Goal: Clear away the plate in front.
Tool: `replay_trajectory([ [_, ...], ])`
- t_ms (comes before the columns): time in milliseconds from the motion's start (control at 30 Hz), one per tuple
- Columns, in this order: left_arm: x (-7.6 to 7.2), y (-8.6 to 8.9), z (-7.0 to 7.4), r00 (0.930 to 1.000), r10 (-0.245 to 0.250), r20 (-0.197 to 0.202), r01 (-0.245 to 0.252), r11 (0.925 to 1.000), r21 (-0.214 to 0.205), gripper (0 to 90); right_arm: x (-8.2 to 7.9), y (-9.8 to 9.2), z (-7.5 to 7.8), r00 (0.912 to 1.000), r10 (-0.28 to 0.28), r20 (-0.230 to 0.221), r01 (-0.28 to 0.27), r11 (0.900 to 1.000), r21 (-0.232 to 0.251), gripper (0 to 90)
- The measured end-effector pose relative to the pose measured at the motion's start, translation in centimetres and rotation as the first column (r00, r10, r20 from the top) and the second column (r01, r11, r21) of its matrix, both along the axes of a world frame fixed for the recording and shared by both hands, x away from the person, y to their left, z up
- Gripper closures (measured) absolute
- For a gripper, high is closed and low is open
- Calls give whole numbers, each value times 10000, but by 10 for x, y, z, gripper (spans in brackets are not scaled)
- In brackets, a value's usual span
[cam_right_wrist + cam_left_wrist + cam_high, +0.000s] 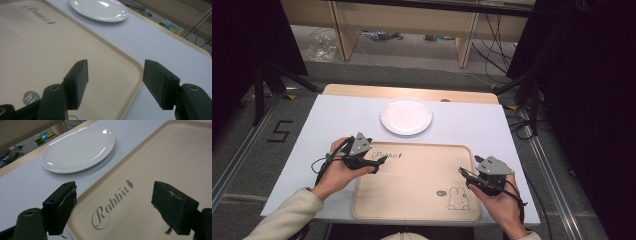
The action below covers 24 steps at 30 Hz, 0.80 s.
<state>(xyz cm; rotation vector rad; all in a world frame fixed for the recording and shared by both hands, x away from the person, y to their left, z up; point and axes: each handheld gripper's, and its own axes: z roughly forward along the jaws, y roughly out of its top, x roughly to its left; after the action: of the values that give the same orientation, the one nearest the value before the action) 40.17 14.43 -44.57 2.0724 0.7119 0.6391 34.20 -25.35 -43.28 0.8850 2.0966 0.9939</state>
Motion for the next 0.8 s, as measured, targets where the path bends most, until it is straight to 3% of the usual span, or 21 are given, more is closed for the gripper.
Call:
replay_trajectory([
  [133,0,-6,2,10000,-35,77,33,9996,289,221,-1,1,1,9999,13,-103,-13,10000,-47,378],
  [200,1,-9,4,9998,-168,142,159,9981,597,227,-1,1,1,9999,7,-107,-7,10000,-38,378],
  [233,3,-10,5,9995,-294,121,281,9949,965,234,-1,1,1,9999,-13,-103,13,10000,-34,379],
  [267,4,-12,5,9998,-193,94,183,9946,1021,243,-2,1,1,10000,-21,-89,20,10000,-62,378],
  [333,7,-16,5,9997,-249,-56,255,9887,1478,267,-2,2,1,10000,-15,-69,15,9999,-118,378],
  [467,25,-35,5,10000,-15,39,3,9586,2849,300,-2,3,1,10000,-61,12,61,9999,-111,378],
  [567,34,-42,5,9999,-132,-57,143,9552,2956,316,-2,3,1,10000,-33,-76,32,9999,-143,378],
  [600,43,-49,6,9997,-232,105,183,9419,3354,321,-2,3,1,10000,-10,-98,9,9999,-139,380],
  [633,43,-49,6,9997,-232,105,183,9419,3354,325,-2,3,1,9999,-9,-100,7,9999,-126,380],
  [667,52,-54,7,9990,-410,170,315,9248,3791,330,-2,3,1,9999,-2,-106,1,9999,-123,380],
  [700,52,-54,7,9990,-410,170,315,9248,3791,330,-2,3,1,9999,-2,-106,1,9999,-123,380],
  [800,67,-63,8,9928,-1076,520,770,9086,4106,321,0,4,0,10000,12,-79,-13,9999,-118,382],
])
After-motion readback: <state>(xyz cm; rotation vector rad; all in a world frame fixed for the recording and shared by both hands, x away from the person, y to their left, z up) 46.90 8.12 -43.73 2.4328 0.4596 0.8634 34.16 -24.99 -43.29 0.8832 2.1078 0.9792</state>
